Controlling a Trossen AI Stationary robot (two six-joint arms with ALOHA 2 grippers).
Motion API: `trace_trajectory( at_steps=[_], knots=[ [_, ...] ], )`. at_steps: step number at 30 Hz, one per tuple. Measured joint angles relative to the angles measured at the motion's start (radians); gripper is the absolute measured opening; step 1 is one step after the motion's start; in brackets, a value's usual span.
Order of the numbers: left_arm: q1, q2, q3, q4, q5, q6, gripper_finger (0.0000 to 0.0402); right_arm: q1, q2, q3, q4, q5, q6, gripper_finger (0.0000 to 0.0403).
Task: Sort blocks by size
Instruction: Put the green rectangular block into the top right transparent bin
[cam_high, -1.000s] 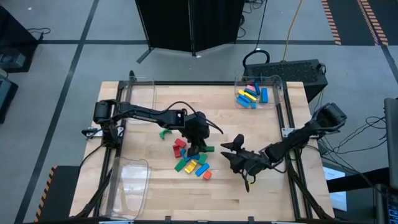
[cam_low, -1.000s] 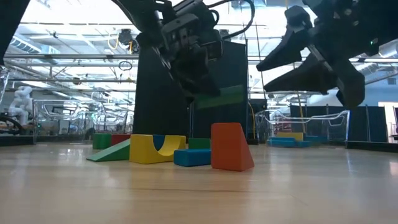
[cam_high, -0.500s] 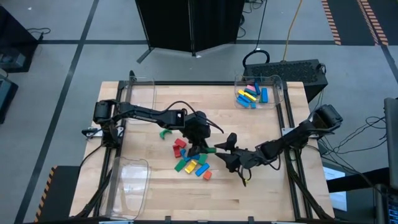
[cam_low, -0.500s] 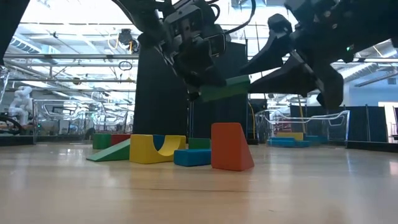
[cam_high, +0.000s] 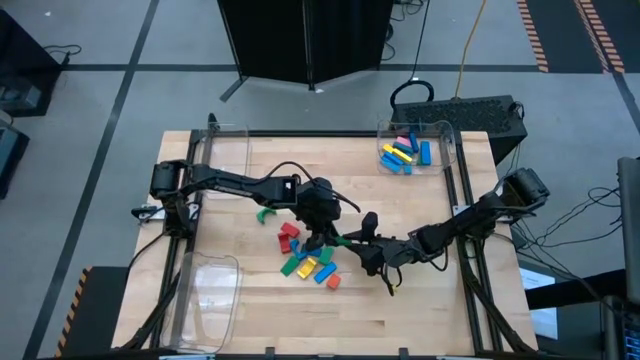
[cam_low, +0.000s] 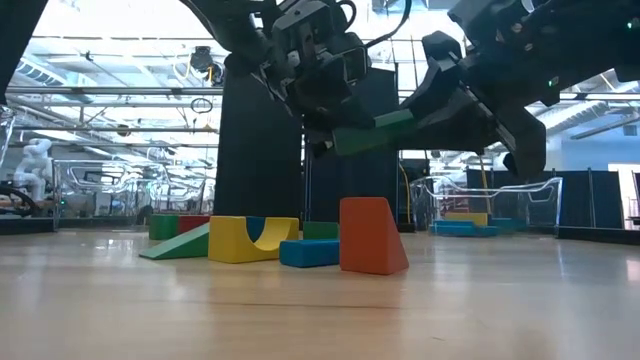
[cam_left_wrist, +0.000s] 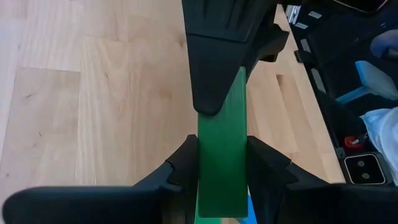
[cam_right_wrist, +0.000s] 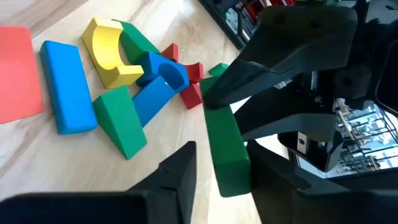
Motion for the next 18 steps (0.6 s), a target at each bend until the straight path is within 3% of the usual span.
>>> trace_trajectory(
  at_steps=[10, 18],
  knots=[
    [0.000, 0.000, 0.000, 0.002, 0.002, -0.008, 0.0098, 0.001, 0.000, 0.001, -0.002, 0.000, 0.001, 0.0051],
    [0.008, 0.000, 0.000, -0.005, -0.010, -0.024, 0.0126, 0.001, 0.000, 0.001, -0.005, 0.023, 0.035, 0.0048]
  ],
)
